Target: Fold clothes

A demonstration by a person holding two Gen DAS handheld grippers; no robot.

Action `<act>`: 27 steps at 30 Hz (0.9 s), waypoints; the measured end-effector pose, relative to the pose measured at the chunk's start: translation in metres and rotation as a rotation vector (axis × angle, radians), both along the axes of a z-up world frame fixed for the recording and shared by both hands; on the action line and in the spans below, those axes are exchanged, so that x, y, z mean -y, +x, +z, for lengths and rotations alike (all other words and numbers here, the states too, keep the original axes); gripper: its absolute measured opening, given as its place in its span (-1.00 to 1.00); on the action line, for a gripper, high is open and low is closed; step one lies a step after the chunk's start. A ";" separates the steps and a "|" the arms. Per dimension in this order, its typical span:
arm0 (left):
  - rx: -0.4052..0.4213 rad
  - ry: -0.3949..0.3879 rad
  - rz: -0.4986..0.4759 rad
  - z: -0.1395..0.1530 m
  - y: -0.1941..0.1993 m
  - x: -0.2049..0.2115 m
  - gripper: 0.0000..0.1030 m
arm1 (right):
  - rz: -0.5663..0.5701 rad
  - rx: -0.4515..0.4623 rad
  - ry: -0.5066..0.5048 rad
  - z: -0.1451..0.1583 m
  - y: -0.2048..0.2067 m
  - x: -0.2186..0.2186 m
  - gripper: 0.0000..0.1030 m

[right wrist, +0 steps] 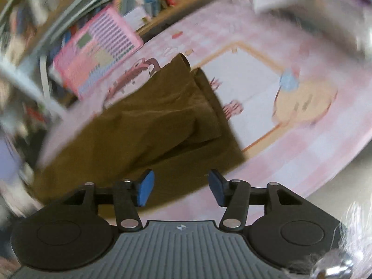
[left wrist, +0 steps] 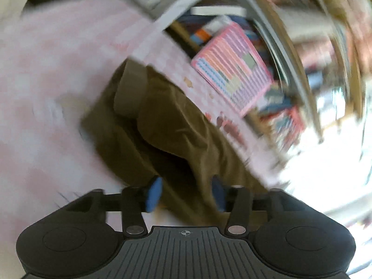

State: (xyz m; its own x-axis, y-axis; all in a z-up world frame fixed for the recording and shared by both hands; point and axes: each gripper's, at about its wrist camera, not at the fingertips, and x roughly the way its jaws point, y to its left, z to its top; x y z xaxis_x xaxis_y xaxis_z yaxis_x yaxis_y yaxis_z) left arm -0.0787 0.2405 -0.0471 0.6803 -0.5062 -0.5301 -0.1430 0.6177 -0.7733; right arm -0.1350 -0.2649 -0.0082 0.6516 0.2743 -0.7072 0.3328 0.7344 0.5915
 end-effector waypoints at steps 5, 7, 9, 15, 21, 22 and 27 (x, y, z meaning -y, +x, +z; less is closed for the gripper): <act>-0.106 -0.264 0.178 -0.032 0.022 -0.007 0.15 | -0.213 -0.023 0.309 -0.021 0.015 0.016 0.04; -0.137 -0.257 0.216 -0.040 0.035 -0.008 0.09 | -0.287 -0.025 0.384 -0.029 0.022 0.022 0.04; -0.134 -0.242 0.264 -0.038 0.043 -0.009 -0.07 | -0.358 -0.035 0.414 -0.037 0.030 0.027 0.04; 0.025 -0.083 0.245 0.013 0.066 -0.007 -0.90 | -0.381 0.019 0.464 -0.031 0.065 0.040 -0.92; 0.156 -0.112 0.196 0.050 0.058 -0.013 -0.89 | -0.198 0.431 0.263 0.094 0.058 0.038 -0.93; 0.143 -0.116 0.187 0.046 0.054 -0.014 -0.88 | -0.191 0.436 0.248 0.098 0.047 0.038 -0.93; 0.118 -0.118 0.179 0.034 0.050 -0.015 -0.88 | -0.266 0.028 0.235 0.002 0.006 0.029 -0.93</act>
State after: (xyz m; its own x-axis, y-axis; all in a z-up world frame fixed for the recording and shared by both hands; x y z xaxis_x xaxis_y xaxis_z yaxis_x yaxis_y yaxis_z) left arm -0.0291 0.2552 -0.0127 0.8185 -0.4256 -0.3859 -0.1467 0.4947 -0.8566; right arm -0.1292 -0.2940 -0.0063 0.7405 0.2454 -0.6257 0.4752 0.4672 0.7456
